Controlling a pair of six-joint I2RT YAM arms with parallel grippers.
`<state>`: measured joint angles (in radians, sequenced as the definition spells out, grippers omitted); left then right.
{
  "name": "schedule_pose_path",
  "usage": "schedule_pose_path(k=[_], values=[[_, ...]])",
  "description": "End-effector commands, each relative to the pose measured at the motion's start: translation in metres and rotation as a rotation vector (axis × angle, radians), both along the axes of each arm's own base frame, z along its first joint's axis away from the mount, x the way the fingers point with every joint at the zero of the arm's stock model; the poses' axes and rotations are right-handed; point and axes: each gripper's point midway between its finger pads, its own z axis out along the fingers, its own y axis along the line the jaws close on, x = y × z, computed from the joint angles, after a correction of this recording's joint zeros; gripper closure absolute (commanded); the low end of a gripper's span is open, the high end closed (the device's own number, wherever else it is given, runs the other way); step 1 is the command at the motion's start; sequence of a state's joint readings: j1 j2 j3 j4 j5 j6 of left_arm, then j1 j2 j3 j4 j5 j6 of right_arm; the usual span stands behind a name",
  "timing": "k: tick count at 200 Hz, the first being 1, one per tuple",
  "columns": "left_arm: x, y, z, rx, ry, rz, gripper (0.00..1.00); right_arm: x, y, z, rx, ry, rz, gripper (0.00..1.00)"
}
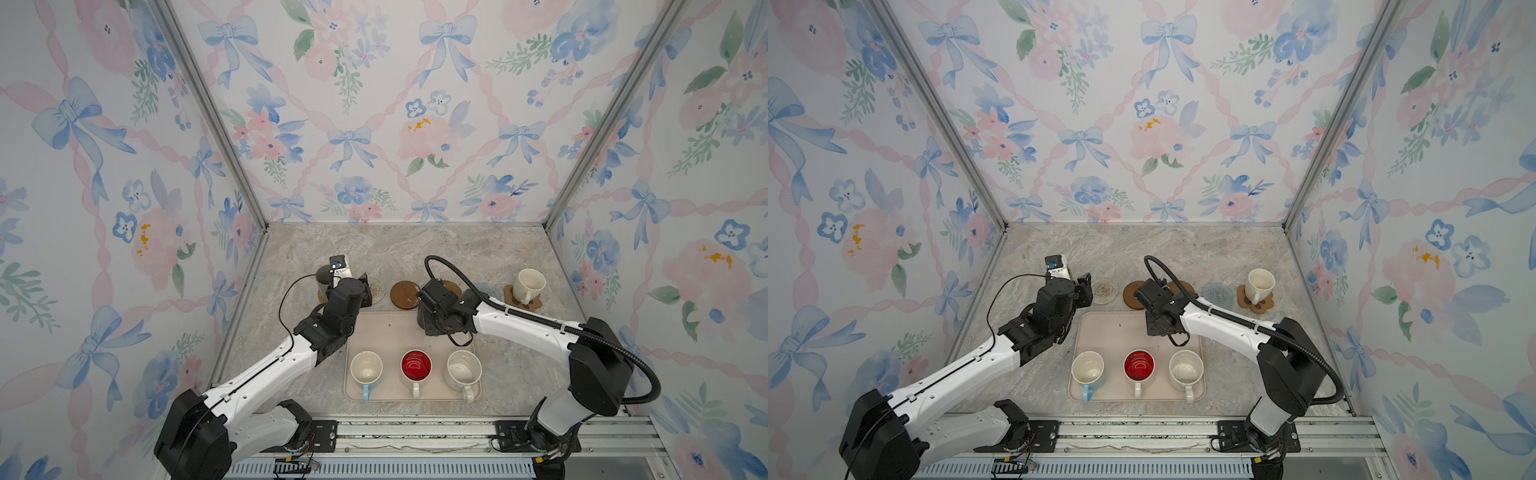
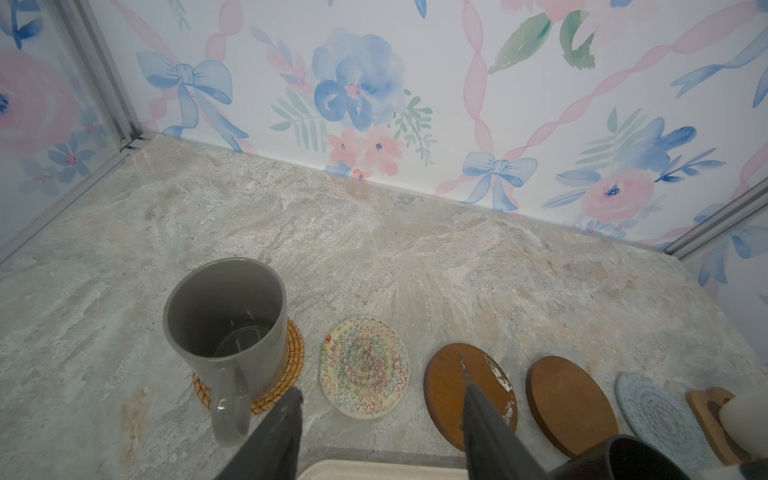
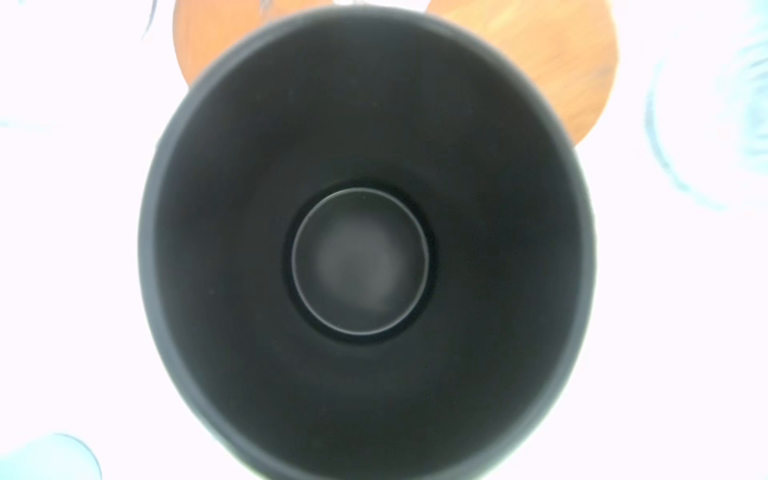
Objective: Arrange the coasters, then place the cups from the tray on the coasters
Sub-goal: 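Close the right gripper on the black mug and lift it, then carry the black mug with the right gripper toward the blue-grey knit coaster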
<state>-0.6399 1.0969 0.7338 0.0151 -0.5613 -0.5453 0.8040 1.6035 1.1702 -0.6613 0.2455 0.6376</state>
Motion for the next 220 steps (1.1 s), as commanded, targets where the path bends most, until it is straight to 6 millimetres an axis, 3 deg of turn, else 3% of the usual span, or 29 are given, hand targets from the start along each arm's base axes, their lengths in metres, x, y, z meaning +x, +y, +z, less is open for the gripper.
schedule_pose_path(k=[1,56,116,160,220], values=[[-0.002,0.009,-0.004,0.002,-0.004,0.024,0.43,0.038,-0.021,0.05,0.037,-0.179,-0.059,1.0],[-0.001,0.008,-0.005,-0.002,0.0,0.022,0.44,0.059,-0.084,0.072,0.032,-0.226,-0.181,1.0],[0.002,0.004,-0.007,0.001,0.01,0.015,0.45,0.08,-0.139,0.068,0.003,-0.223,-0.279,1.0],[0.004,0.002,-0.007,0.003,0.013,0.013,0.45,0.093,-0.163,0.057,0.029,-0.202,-0.328,1.0],[0.005,-0.002,-0.015,0.011,0.035,0.0,0.45,0.104,-0.169,0.028,0.025,-0.134,-0.335,1.0]])
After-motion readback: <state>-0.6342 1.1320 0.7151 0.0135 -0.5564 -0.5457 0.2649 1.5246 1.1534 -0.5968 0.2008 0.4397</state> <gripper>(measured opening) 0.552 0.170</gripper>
